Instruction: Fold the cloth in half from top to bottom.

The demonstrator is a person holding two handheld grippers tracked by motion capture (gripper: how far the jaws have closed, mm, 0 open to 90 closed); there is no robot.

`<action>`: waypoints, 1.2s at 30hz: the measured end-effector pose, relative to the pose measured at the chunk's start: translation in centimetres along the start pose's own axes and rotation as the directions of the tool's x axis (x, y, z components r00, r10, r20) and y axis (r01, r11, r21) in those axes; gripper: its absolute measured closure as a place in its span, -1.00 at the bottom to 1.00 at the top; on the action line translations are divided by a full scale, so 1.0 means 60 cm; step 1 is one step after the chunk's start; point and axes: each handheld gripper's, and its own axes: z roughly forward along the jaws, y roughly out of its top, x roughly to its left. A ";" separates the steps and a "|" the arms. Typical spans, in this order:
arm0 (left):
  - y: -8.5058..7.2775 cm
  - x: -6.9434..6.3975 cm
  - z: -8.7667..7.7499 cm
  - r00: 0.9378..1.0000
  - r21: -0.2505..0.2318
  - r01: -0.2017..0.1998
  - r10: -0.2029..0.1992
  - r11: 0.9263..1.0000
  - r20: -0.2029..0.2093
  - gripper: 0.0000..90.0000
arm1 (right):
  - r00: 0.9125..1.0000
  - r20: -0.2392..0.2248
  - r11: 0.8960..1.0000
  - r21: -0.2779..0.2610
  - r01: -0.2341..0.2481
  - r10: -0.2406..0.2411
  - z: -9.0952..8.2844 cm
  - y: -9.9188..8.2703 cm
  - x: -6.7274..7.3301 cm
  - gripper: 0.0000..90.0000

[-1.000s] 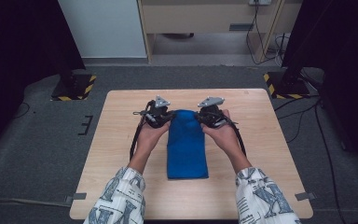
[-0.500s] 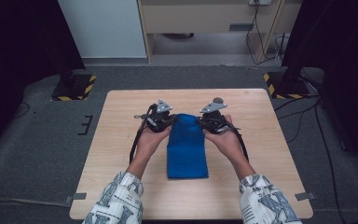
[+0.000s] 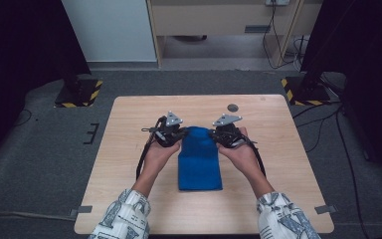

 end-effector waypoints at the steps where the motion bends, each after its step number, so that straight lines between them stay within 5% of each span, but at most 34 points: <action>1: -0.001 0.000 0.000 1.000 0.001 -0.001 0.001 1.000 0.002 0.87 | 1.000 -0.002 1.000 0.003 0.002 -0.002 0.000 -0.002 0.000 0.89; 17: -0.020 0.002 0.002 0.999 -0.008 0.036 -0.035 0.999 0.024 0.87 | 1.000 -0.013 1.000 0.012 0.003 -0.003 0.005 -0.009 0.003 0.88; 36: -0.040 -0.020 -0.018 0.998 -0.040 0.021 -0.019 0.999 0.061 0.86 | 0.999 -0.052 1.000 -0.024 -0.004 0.003 -0.017 -0.030 0.012 0.88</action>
